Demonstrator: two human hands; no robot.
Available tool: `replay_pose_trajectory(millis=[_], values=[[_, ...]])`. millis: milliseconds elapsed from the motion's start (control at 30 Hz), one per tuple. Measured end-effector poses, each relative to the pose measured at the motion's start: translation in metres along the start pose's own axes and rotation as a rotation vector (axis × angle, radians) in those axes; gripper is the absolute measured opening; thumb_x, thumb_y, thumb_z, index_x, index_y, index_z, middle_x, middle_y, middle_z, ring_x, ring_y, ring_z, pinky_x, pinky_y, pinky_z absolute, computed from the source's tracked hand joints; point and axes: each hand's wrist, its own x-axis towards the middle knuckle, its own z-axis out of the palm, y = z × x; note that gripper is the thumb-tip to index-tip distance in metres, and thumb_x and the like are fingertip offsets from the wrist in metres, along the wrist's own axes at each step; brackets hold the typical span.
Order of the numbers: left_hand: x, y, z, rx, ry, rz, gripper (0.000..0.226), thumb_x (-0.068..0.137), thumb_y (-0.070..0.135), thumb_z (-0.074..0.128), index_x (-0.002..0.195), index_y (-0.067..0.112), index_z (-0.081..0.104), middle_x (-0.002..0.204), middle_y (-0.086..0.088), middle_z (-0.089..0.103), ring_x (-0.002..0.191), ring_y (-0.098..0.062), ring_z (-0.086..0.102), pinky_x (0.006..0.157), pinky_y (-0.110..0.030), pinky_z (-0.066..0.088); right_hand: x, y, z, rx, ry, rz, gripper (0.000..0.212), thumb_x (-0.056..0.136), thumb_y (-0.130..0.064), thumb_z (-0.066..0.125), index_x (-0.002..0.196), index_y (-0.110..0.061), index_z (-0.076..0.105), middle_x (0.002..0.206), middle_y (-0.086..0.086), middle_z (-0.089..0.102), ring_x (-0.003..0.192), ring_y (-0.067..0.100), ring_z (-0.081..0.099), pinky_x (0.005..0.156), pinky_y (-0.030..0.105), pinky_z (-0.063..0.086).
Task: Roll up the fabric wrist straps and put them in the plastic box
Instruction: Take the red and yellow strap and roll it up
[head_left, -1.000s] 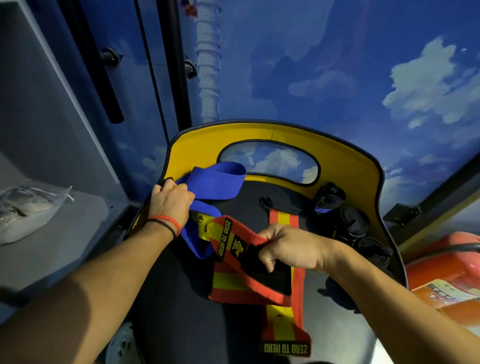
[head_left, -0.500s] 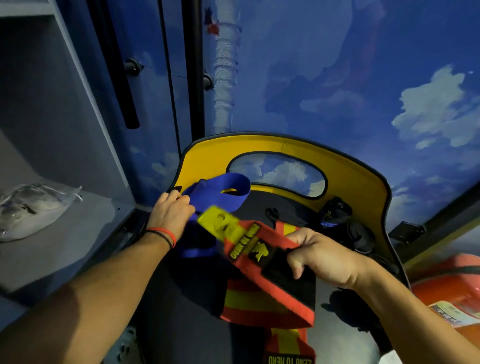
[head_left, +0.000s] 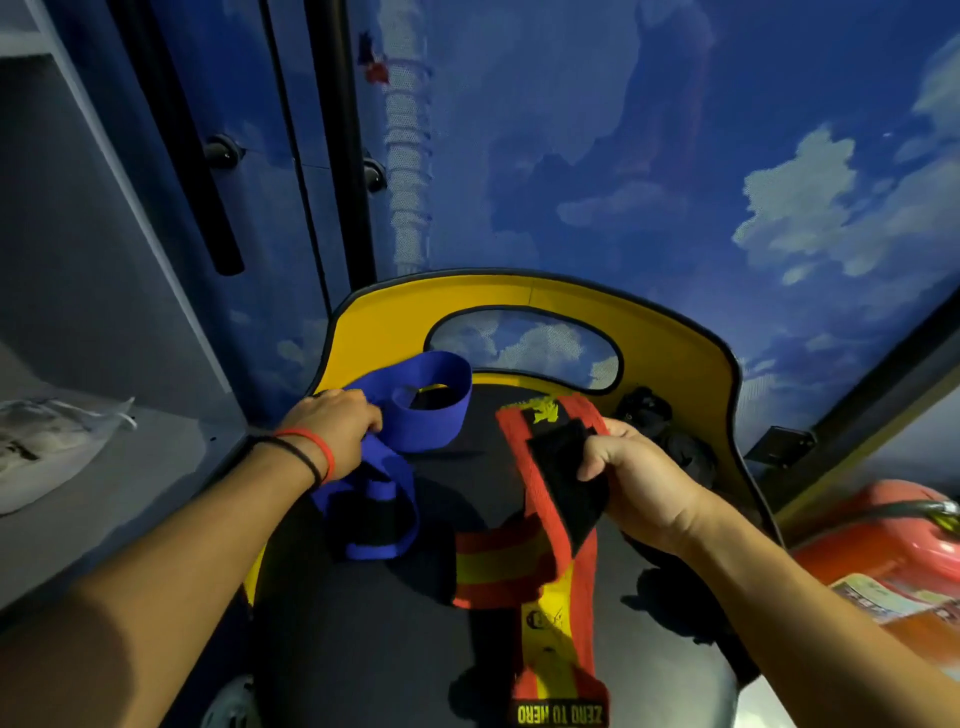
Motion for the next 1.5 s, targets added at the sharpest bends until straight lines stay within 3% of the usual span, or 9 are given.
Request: replay_pose_trajectory(millis=[100,233,467,767,833,933,1167,1300,1500], values=[[-0.018,0.026,-0.029,-0.622,0.061,-0.068,0.026,0.098,0.040,0.058,0.101,0.021,0.077,0.106,0.004,0.074,0.104,-0.018,0.067,0.096,-0.038,0.051,-0.001,-0.011,0.027,0.031,-0.026,-0.087,0.077,0.043,-0.009,0.062,0.109,0.028,0.048,0.107,0.049,0.054,0.099,0.049,0.053,0.089,0.051,0.040],[-0.052,0.065,-0.052,-1.351,-0.333,-0.220,0.074,0.089,0.077,0.039,0.075,0.015,0.076,0.083,-0.004,0.077,0.078,-0.017,0.073,0.076,-0.032,0.051,-0.009,-0.010,0.057,-0.025,-0.060,-0.098,0.065,0.042,-0.009,0.062,0.094,0.026,0.047,0.095,0.026,0.051,0.086,0.038,0.048,0.070,0.037,0.040],[-0.087,0.085,-0.036,-1.884,-0.142,-0.166,0.014,0.096,0.011,0.063,0.106,0.013,0.071,0.093,-0.005,0.076,0.080,-0.015,0.069,0.069,-0.024,0.058,-0.054,0.030,0.077,-0.134,-0.025,0.008,0.026,0.039,-0.015,0.064,0.063,-0.008,0.058,0.067,0.010,0.051,0.063,0.023,0.046,0.056,0.030,0.033],[-0.156,0.094,-0.035,-1.746,0.107,-0.102,0.025,0.091,0.000,0.067,0.116,0.007,0.065,0.108,-0.011,0.075,0.084,-0.014,0.073,0.067,-0.027,0.059,-0.128,0.063,0.080,-0.224,-0.045,0.026,0.028,0.076,-0.013,0.071,0.095,0.007,0.067,0.085,0.003,0.064,0.078,0.013,0.057,0.069,0.022,0.045],[-0.167,0.091,-0.035,-1.737,0.137,-0.118,0.029,0.091,0.001,0.067,0.119,0.006,0.064,0.111,-0.011,0.075,0.089,-0.017,0.072,0.070,-0.028,0.060,-0.135,0.063,0.073,-0.195,0.055,-0.022,0.006,0.083,-0.006,0.072,0.083,-0.001,0.070,0.081,0.003,0.068,0.076,0.012,0.062,0.071,0.021,0.049],[-0.186,0.086,-0.035,-1.722,0.170,-0.128,0.023,0.092,-0.001,0.065,0.113,0.009,0.066,0.103,-0.008,0.075,0.083,-0.014,0.072,0.066,-0.023,0.060,-0.139,0.068,0.055,-0.232,0.272,0.000,0.020,0.094,0.005,0.060,0.079,-0.007,0.069,0.087,0.012,0.075,0.082,0.019,0.070,0.072,0.022,0.054],[-0.220,0.075,-0.023,-1.647,0.146,-0.146,0.024,0.092,0.001,0.065,0.112,0.012,0.068,0.101,-0.005,0.077,0.078,-0.006,0.073,0.060,-0.017,0.056,-0.146,0.098,0.029,-0.943,0.385,0.160,0.023,0.090,-0.039,0.072,0.094,-0.016,0.069,0.085,-0.005,0.064,0.081,0.015,0.058,0.065,0.026,0.040],[-0.234,0.084,-0.017,-1.645,0.092,-0.173,0.023,0.092,0.001,0.065,0.113,0.011,0.068,0.103,-0.007,0.077,0.079,-0.008,0.073,0.061,-0.018,0.057,-0.140,0.124,0.036,-0.781,0.451,0.264,0.056,0.076,-0.067,0.075,0.062,-0.018,0.053,0.058,0.001,0.048,0.059,0.019,0.045,0.056,0.033,0.031],[-0.253,0.096,-0.011,-1.650,0.047,-0.181,0.024,0.090,0.000,0.067,0.114,0.007,0.068,0.099,-0.007,0.078,0.080,-0.011,0.075,0.060,-0.019,0.056,-0.145,0.135,0.046,-0.603,0.491,0.147,0.049,0.075,-0.044,0.087,0.068,-0.007,0.056,0.061,-0.001,0.044,0.058,0.014,0.038,0.057,0.032,0.029]])
